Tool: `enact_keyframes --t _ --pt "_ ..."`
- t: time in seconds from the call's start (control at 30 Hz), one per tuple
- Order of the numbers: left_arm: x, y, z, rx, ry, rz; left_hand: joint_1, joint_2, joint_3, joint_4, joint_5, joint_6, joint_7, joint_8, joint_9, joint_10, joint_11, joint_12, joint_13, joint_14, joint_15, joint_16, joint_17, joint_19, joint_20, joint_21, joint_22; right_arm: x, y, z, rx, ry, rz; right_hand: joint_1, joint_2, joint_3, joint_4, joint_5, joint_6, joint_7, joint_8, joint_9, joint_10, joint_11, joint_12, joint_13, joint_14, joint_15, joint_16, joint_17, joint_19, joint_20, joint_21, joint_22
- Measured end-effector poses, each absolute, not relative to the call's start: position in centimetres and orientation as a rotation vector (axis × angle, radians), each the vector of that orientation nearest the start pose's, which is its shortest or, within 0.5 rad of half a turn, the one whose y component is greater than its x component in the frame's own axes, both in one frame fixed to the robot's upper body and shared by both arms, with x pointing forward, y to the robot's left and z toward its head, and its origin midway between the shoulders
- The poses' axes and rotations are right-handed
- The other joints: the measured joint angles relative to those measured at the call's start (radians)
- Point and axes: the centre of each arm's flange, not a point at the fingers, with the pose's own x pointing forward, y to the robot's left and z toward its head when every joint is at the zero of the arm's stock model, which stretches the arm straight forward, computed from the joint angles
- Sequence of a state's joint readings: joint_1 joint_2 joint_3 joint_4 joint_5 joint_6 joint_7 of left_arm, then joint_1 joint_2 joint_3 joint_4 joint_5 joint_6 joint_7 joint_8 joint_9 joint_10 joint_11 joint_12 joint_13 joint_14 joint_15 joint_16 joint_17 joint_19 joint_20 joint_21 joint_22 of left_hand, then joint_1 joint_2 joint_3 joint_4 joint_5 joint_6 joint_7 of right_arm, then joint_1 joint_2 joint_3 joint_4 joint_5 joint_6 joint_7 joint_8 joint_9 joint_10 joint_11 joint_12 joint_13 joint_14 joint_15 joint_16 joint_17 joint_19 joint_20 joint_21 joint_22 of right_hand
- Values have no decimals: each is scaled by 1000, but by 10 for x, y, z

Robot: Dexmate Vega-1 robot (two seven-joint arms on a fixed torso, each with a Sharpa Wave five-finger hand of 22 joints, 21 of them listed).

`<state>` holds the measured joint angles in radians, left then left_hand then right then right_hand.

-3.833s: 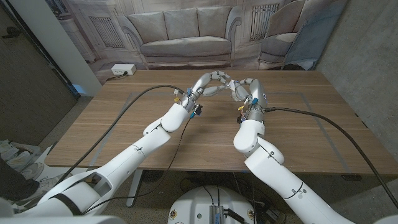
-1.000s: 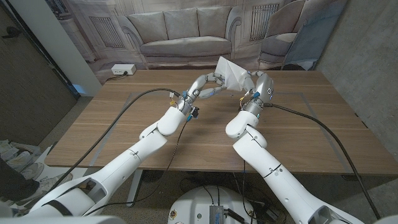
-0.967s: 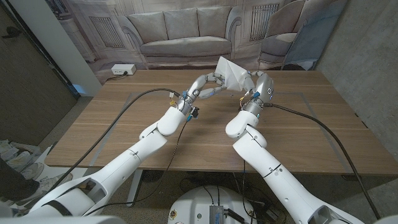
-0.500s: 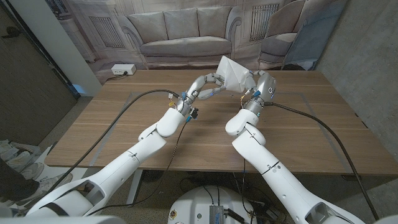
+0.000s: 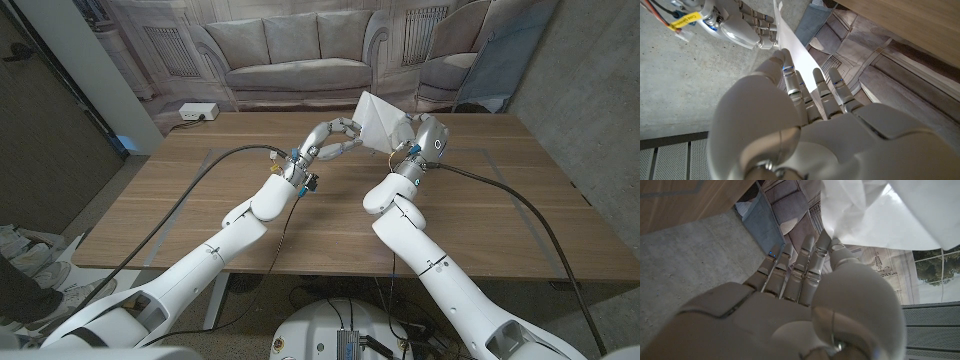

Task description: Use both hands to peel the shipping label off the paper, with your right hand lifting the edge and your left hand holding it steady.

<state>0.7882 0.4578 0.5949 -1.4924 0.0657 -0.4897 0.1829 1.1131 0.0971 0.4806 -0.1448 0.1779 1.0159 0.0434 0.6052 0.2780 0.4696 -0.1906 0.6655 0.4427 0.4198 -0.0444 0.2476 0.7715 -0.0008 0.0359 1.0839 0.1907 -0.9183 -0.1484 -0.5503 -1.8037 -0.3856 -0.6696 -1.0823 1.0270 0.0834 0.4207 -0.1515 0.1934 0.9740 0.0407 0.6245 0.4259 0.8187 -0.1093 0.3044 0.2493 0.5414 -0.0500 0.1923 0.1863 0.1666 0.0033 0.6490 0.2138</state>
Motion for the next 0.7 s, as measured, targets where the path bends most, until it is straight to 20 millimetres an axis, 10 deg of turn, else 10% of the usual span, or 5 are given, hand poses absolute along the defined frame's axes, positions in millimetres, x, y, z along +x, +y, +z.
enact_keyframes --t 0.7 --pt "576 110 16 533 -1054 -358 -7 -6 4 -4 -1 2 5 3 9 4 -1 0 0 0 0 0 0 0 0 4 0 544 -157 12 -477 -568 -946 -5 -5 4 4 0 1 -2 -3 -1 2 -2 0 0 0 0 0 0 -2 -2 7 -5"
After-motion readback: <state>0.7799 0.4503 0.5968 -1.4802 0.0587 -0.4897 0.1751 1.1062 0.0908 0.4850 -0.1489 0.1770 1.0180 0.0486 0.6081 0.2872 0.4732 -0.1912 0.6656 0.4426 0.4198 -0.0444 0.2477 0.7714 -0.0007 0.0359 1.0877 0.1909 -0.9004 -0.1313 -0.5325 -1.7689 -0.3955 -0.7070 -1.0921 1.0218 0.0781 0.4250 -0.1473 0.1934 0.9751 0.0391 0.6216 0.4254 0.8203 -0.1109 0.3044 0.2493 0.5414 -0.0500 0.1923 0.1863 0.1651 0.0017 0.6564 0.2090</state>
